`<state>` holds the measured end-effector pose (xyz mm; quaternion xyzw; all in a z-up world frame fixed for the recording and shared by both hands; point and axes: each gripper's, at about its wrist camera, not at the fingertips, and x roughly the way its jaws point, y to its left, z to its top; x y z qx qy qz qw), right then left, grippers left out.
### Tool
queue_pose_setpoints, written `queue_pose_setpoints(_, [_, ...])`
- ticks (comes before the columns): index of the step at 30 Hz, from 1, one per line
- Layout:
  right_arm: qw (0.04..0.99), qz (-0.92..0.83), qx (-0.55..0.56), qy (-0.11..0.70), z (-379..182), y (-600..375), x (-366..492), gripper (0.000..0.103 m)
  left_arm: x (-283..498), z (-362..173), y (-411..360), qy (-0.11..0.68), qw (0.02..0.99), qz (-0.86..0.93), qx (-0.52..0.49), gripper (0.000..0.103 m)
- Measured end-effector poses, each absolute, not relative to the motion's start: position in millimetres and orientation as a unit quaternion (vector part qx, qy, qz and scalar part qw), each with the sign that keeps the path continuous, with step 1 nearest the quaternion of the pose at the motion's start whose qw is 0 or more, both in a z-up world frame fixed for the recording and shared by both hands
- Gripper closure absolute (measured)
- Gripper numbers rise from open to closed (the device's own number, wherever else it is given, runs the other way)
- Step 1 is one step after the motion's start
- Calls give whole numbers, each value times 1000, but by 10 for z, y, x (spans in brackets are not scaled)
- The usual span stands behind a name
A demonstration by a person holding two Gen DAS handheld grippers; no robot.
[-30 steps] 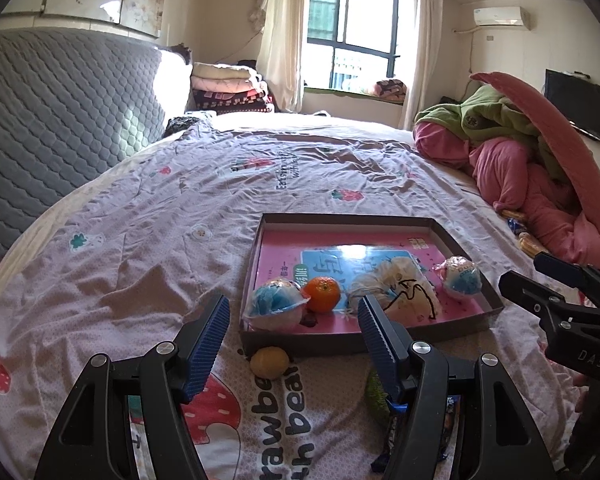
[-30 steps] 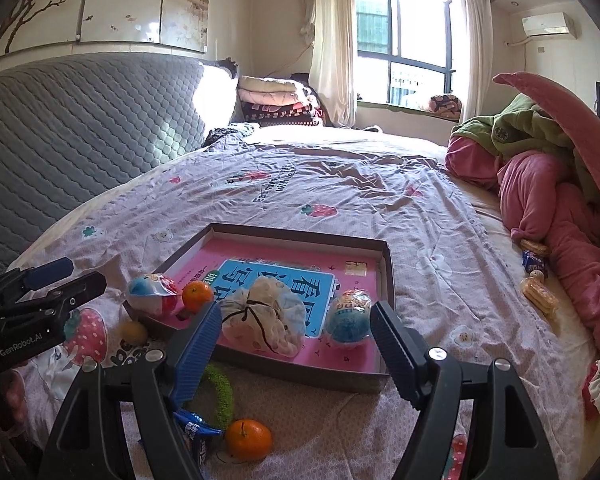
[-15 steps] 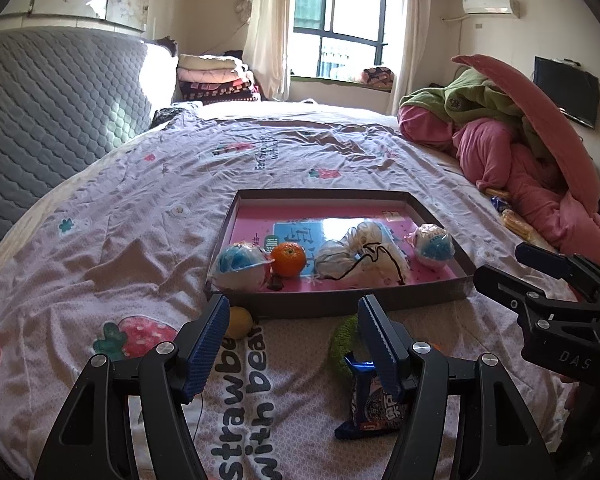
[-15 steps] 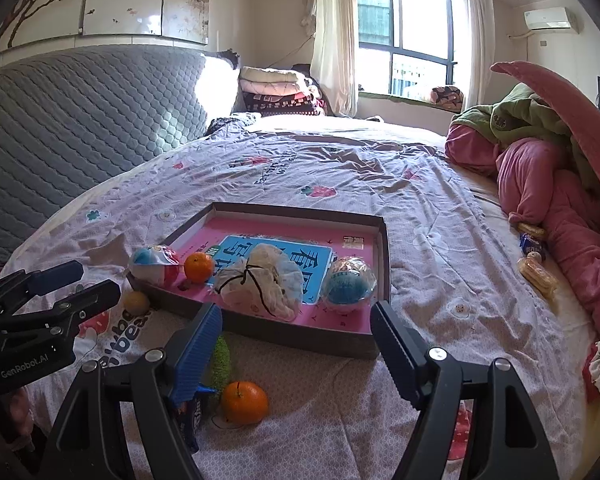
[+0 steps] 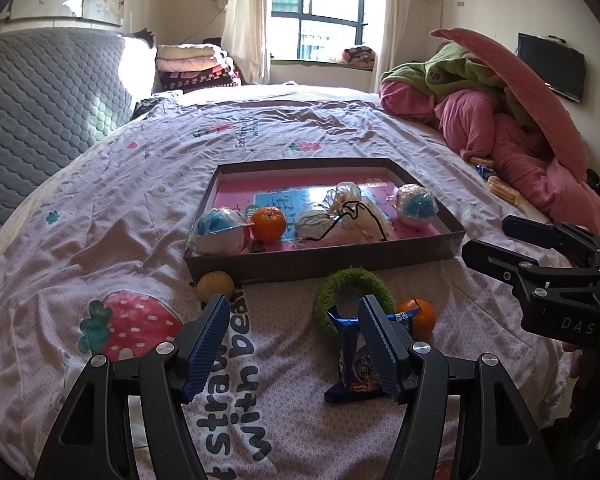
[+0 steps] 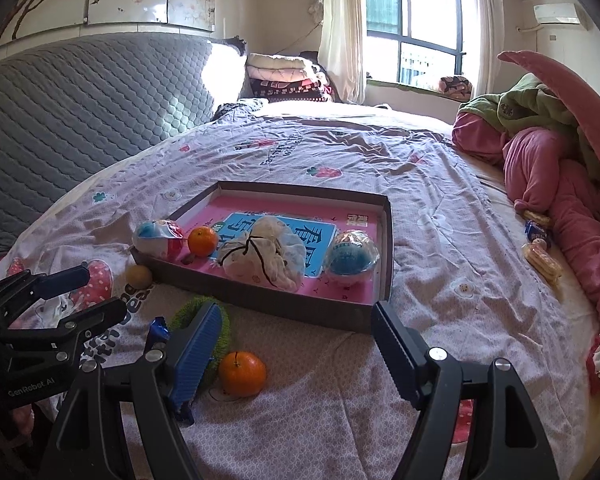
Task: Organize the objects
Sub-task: 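Move the open left tool toward the blue cookie packet by the green ring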
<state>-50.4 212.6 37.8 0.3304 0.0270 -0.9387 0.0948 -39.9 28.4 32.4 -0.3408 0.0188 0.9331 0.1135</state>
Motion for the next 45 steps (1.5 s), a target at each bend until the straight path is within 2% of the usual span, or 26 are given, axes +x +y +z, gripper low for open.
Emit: queue_pose_setpoints(45, [138, -904, 397, 85, -44, 1926, -378, 27, -357, 36, 124, 22, 136, 911, -388, 35])
